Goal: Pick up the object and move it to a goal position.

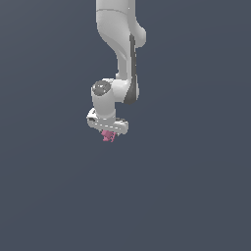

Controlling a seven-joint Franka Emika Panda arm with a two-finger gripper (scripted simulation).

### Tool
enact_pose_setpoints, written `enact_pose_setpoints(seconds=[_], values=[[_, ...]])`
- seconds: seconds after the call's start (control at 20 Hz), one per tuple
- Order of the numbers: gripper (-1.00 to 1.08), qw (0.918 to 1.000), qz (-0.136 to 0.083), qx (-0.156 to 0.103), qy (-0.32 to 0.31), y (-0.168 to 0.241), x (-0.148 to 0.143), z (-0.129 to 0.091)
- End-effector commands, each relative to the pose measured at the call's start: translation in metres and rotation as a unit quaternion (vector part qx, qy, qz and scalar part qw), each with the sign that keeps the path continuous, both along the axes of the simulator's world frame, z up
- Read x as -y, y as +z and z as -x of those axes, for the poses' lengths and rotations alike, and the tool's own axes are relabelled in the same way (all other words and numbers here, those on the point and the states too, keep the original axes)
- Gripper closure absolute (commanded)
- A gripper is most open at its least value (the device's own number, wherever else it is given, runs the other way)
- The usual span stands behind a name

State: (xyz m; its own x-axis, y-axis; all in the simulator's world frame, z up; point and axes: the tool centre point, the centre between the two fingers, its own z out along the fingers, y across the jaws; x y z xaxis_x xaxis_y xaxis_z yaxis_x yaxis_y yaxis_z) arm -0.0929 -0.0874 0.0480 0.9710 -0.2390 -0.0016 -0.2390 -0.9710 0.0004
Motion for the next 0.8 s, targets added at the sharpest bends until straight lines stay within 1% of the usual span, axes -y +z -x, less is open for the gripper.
enact_pose_setpoints(seconds=[0.0, 0.05, 0.1, 0.75], values=[[-0.92, 1.0, 0.0, 0.001, 0.0, -0.004, 0.0, -0.0006], [-0.92, 1.0, 0.0, 0.001, 0.0, -0.0042, 0.0, -0.0006], [1.08, 1.0, 0.0, 0.001, 0.0, -0.0042, 0.0, -0.0006], [1.08, 1.0, 0.0, 0.002, 0.0, -0.0027, 0.0, -0.0028]])
